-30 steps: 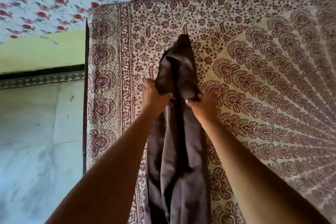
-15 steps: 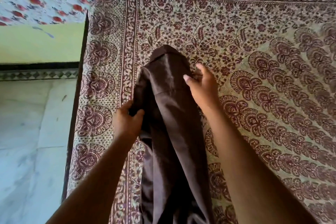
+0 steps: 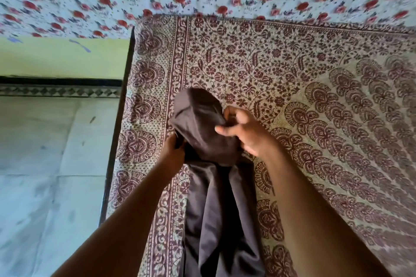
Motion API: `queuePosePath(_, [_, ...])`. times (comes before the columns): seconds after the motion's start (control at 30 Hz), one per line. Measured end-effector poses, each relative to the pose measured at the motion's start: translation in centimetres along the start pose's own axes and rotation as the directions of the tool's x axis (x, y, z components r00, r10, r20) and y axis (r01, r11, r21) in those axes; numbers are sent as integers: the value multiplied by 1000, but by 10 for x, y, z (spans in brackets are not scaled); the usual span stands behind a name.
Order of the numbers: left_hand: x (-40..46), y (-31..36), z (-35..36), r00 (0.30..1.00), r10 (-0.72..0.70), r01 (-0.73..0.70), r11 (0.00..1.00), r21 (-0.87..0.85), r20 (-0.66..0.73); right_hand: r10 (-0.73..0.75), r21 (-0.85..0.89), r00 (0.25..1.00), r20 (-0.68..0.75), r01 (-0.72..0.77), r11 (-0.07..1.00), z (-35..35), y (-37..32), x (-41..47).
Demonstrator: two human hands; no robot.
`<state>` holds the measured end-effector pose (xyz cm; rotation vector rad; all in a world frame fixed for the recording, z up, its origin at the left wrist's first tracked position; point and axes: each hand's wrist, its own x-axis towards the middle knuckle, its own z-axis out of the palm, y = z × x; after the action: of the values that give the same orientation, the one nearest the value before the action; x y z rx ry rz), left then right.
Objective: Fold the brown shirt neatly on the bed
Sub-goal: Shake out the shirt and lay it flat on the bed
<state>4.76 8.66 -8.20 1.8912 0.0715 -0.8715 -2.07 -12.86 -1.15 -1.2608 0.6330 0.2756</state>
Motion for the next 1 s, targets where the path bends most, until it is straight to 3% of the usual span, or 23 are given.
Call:
queuePosePath(0.1, [-42, 16, -9, 999, -4, 9, 996, -91, 48, 62, -133, 998, 12, -59, 989, 3, -13, -50])
queuePosePath(0.2, [-90, 38, -11, 997, 81, -82, 991, -103, -16, 69, -225, 996, -62, -82, 971, 6, -22, -101])
queuePosePath(0.4, [-197, 98, -36, 942, 329, -320, 939, 126, -63, 15, -313, 979, -205, -80, 946, 7, -49, -222])
queuePosePath(0.53, [-267, 149, -48, 859, 503, -466, 846, 260, -98, -129, -358, 960, -247, 33, 933, 10, -82, -313])
queuePosePath(0.67, [-331, 201, -52, 795, 590, -543, 796, 266, -141, -238, -220, 937, -257, 183, 958, 22, -122, -409])
queuePosePath(0.77, [-378, 234, -45, 743, 657, -602, 739, 302, -126, -322, -212, 913, -250, 273, 938, 26, -145, -472])
queuePosePath(1.0, [-481, 302, -15, 575, 815, -721, 549, 423, -79, -368, -325, 891, -265, 277, 904, 3, -172, -588])
